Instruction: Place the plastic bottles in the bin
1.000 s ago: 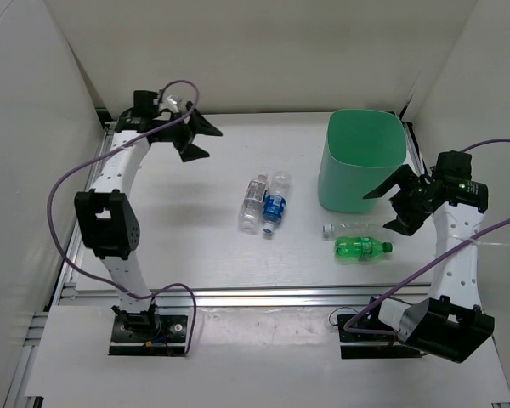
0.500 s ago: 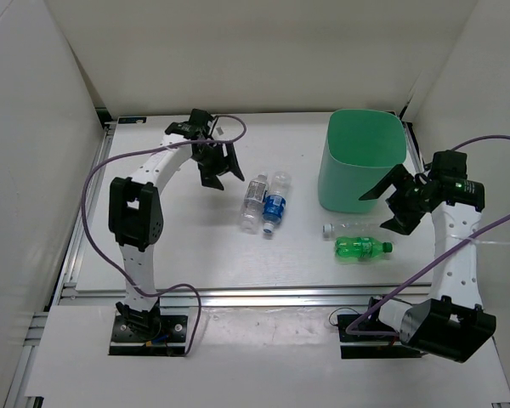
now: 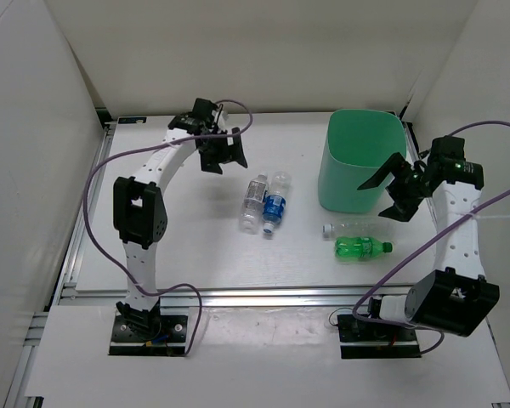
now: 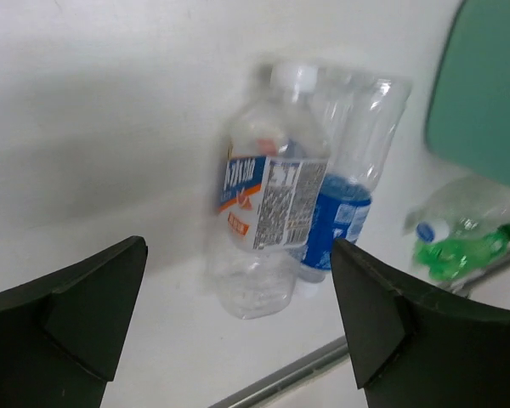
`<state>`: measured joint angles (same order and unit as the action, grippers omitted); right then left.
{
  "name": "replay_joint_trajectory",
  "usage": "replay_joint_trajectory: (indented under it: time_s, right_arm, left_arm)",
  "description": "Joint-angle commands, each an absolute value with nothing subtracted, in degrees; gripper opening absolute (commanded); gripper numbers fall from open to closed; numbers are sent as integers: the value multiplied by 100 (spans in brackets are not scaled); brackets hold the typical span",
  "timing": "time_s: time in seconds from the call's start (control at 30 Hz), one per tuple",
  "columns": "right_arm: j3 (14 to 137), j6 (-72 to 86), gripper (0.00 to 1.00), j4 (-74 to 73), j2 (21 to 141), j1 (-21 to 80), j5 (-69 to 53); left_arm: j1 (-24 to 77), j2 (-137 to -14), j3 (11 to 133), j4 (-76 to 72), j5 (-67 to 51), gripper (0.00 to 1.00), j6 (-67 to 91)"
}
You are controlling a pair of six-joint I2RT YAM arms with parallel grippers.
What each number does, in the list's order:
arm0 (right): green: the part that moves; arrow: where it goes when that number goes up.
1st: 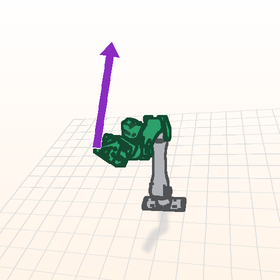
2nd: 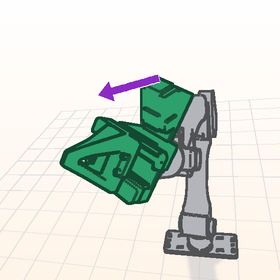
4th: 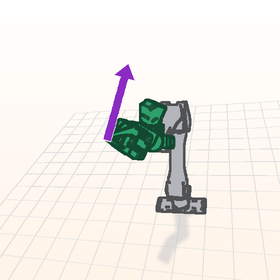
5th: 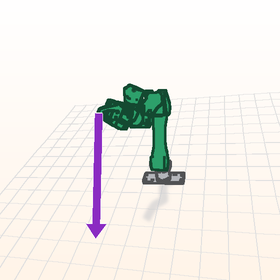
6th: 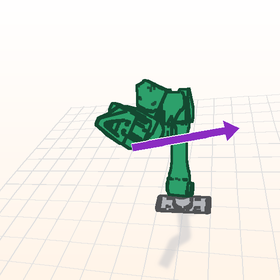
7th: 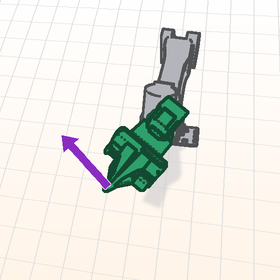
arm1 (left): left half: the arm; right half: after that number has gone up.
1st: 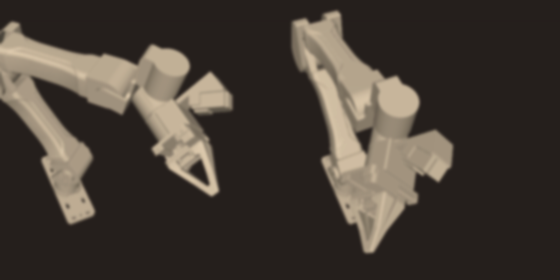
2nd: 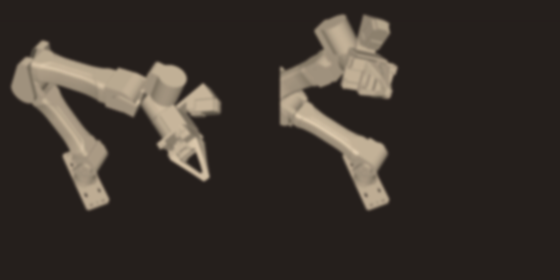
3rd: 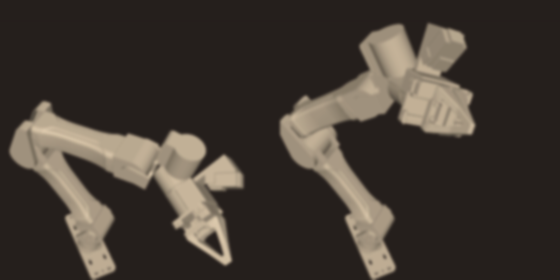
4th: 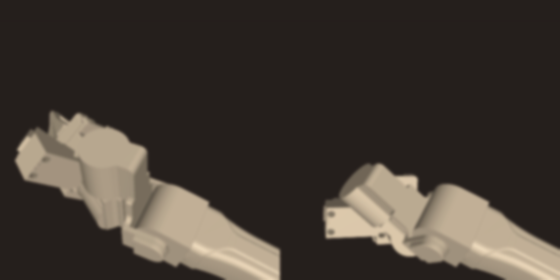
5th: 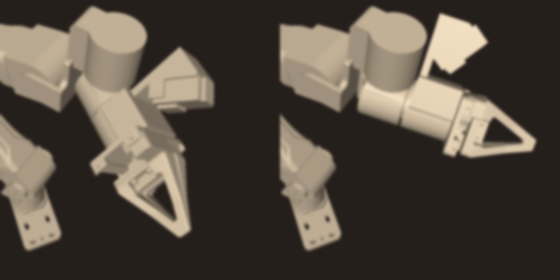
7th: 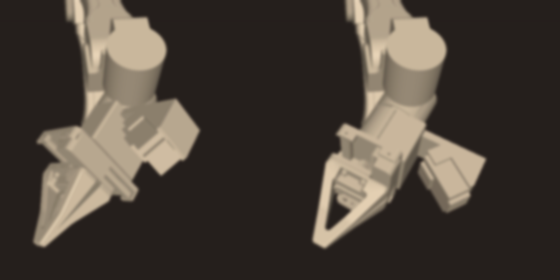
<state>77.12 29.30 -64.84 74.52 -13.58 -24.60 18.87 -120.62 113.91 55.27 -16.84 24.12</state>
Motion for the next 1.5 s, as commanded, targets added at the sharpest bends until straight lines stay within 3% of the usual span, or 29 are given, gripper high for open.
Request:
replay_joint_trajectory:
  time_s: [0.0,0.17,0.5,1.37,1.47]
  right_arm:
    - [8068,2751,100,-6460,7628,-1336,-2725]
    - [8226,2698,100,-6513,7752,-1336,-2777]
    - [8393,2470,100,-6793,7646,-1336,-2584]
    - [8411,2250,100,-7110,7488,-1336,-2118]
    - [8463,2250,100,-7163,7488,-1336,-2065]
  left_arm:
    - [2091,-11910,10534,5090,-2312,100,1934]
    - [2452,-11760,9616,4685,-1961,100,1504]
    - [2452,-12084,10028,4605,-1881,100,1503]
    - [2786,-12849,10397,4201,-3647,100,1670]
    - [2839,-12963,10397,4201,-3586,91,1670]
